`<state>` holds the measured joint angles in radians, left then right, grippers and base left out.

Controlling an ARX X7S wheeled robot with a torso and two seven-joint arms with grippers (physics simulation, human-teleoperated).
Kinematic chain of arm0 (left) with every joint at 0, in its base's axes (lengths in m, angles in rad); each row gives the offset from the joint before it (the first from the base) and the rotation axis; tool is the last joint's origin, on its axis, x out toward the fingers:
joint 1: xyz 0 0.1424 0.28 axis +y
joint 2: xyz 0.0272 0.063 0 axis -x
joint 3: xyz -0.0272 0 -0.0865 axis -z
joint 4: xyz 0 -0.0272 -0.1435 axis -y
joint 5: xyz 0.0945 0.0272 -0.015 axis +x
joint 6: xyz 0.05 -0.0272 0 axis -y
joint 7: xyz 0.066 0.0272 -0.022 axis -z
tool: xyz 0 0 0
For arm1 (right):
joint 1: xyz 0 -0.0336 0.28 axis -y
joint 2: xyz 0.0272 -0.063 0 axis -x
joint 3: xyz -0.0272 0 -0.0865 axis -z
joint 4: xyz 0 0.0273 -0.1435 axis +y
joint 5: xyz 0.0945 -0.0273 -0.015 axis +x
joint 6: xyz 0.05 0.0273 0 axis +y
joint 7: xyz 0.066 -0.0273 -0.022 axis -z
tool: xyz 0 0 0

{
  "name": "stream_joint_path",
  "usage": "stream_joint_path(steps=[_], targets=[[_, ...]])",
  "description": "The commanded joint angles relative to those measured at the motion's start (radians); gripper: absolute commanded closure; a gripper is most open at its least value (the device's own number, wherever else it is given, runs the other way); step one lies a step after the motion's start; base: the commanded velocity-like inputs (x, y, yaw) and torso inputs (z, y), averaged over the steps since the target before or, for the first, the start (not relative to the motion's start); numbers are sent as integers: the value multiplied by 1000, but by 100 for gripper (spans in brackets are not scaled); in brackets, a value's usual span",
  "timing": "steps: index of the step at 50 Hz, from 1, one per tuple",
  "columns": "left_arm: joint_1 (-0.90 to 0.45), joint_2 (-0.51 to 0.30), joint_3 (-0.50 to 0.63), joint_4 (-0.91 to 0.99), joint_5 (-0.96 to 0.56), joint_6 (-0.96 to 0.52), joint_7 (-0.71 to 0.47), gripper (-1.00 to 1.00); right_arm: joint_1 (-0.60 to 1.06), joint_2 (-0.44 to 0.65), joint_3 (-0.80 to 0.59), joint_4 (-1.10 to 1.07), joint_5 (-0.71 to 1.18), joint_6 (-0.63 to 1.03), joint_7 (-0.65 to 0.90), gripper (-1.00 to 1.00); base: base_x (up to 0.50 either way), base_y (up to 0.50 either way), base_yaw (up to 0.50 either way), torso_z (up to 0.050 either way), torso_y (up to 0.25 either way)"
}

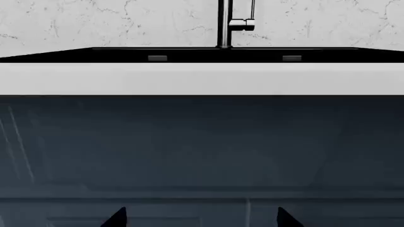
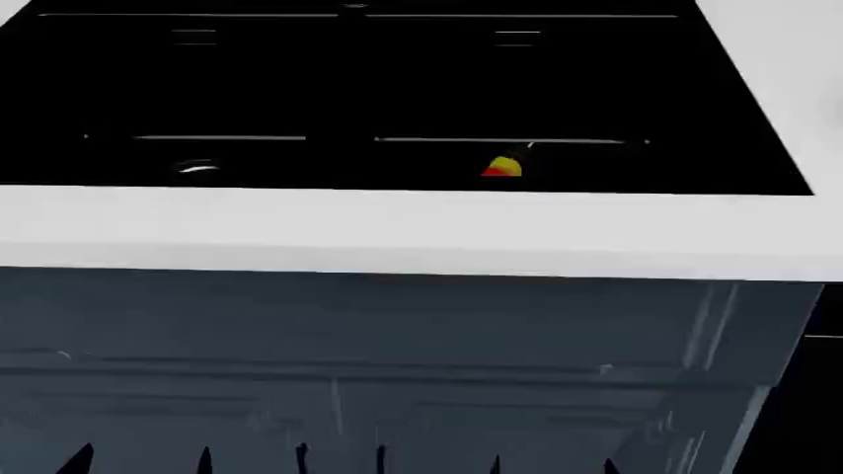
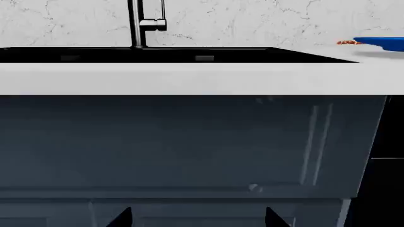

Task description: Pick the skewer from the sink and place it on the plate located on the counter

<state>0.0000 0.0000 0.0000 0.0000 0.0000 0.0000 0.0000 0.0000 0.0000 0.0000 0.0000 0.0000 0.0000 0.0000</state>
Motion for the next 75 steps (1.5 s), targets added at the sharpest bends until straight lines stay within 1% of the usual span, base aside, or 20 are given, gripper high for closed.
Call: stream_joint_path(steps=[1,2,3,4,5,7,9,12,14,19,24,32,37,42,47,49,50,55,67,75], targets=[[5,-6,6,15,-6,-11,-6,-100,-4,53,-65,-22,0,15,66,-100,0,0,0,0,0],[12,-14,25,51,-2,-25,-12,-100,31,104,-99,-57,150,117,-84,-100,0,0,0,0,0],[11,-19,36,58,24,-21,-39,-100,37,108,-85,-70,300,134,-198,-100,0,0,0,0,0],[2,-24,46,50,50,-21,-63,-100,37,106,-92,-52,251,76,-161,-100,0,0,0,0,0],[0,-29,53,48,47,-27,-62,-100,41,106,-85,-61,257,133,-132,-100,0,0,0,0,0],[-8,-31,49,75,-31,-70,-24,-100,43,119,-85,-108,293,153,-157,-100,0,0,0,0,0],[-18,-38,63,130,-4,-100,-50,-100,55,109,-53,-159,294,164,-97,-100,0,0,0,0,0],[-41,-52,91,279,29,-254,-63,-100,79,156,-69,-283,318,312,-83,-100,0,0,0,0,0],[-54,-60,94,340,41,-288,-73,-100,114,188,-84,-345,280,380,-49,-100,0,0,0,0,0],[-119,-80,128,496,64,-446,-60,-100,180,225,-67,-509,304,522,-9,-100,0,0,0,0,0],[-199,-91,146,597,81,-588,-52,-100,298,255,-5,-669,407,742,34,-100,0,0,0,0,0],[-368,-97,138,678,63,-815,-19,-100,508,293,13,-737,476,967,80,-100,0,0,0,0,0],[-474,-103,151,699,60,-921,-5,-100,584,297,24,-694,496,1009,78,-100,0,0,0,0,0],[-545,-113,167,701,62,-969,1,-100,670,309,16,-673,495,1059,94,-100,0,0,0,0,0],[-660,-124,176,649,57,-1019,19,-100,791,325,0,-656,507,1142,105,-100,0,0,0,0,0],[-687,-119,174,635,41,-1031,34,-100,804,329,-10,-645,490,1128,114,-100,0,0,0,0,0],[-716,-128,164,582,33,-1008,46,-100,811,343,-22,-606,488,1102,84,-100,0,0,0,0,0],[-722,-132,164,586,30,-1015,43,-100,810,346,-18,-601,493,1101,82,-100,0,-49,0,0,0],[-727,-138,160,587,20,-1014,37,-100,809,355,-28,-599,490,1085,80,-100,16,-495,0,0,0],[-722,-144,161,598,17,-1017,30,-100,811,362,-32,-617,494,1094,85,-100,286,-200,0,0,0]])
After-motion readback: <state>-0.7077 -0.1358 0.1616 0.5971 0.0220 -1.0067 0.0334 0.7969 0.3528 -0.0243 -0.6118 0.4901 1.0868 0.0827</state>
